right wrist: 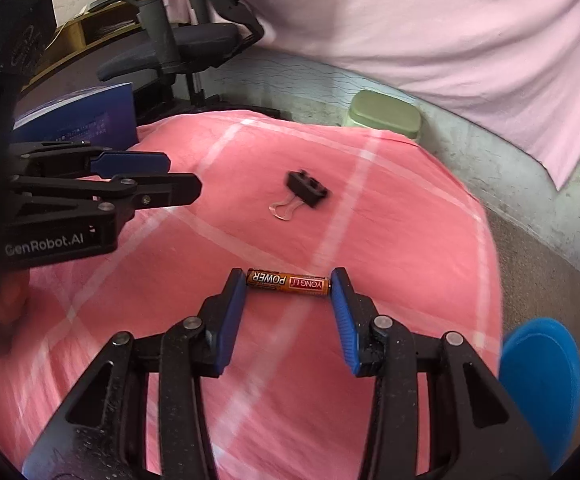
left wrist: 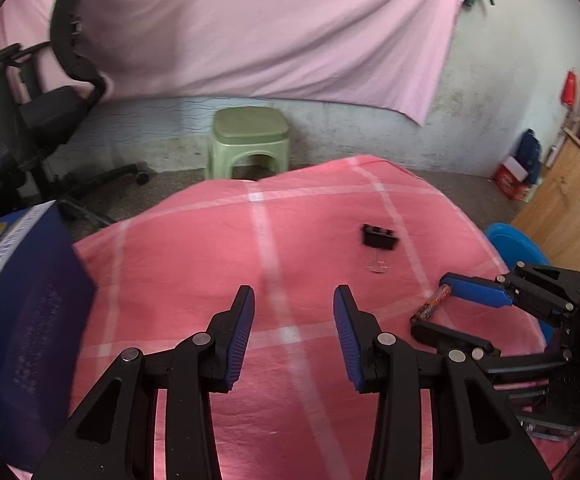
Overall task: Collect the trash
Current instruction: 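Grasp the black binder clip with the left tool while the right tool grasps the orange battery, then carry the binder clip and battery over the blue bucket and release both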
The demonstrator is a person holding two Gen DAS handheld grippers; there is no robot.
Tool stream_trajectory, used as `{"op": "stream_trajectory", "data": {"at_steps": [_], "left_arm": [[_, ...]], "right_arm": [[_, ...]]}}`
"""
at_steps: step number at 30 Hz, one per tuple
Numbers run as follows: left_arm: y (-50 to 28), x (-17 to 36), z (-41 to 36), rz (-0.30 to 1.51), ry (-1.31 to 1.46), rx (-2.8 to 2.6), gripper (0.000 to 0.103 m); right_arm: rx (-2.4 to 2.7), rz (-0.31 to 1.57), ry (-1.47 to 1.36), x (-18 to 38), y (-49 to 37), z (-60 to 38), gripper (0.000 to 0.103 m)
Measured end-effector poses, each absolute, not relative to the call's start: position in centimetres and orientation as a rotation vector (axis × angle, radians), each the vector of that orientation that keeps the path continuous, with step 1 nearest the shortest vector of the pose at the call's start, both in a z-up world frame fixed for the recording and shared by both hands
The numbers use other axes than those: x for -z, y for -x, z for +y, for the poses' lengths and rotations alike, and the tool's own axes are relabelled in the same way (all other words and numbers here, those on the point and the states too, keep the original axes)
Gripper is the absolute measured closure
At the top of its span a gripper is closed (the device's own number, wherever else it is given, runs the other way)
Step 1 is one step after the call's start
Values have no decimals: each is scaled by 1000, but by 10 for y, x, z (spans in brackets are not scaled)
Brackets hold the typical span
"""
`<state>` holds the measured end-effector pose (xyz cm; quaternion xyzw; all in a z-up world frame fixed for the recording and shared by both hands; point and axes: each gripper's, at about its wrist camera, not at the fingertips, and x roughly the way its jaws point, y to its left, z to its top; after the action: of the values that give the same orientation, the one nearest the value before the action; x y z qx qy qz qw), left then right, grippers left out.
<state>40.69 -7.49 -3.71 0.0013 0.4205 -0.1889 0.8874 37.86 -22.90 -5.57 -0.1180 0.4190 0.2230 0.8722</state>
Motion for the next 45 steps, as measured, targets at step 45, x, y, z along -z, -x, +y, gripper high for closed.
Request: {"op": "stream_trajectory", "data": {"at_steps": [45], "left_arm": [[-321,-52,-141,313,63,433,82]], "right_arm": [[-215,297,-41,-42,-282,-346,39]]}}
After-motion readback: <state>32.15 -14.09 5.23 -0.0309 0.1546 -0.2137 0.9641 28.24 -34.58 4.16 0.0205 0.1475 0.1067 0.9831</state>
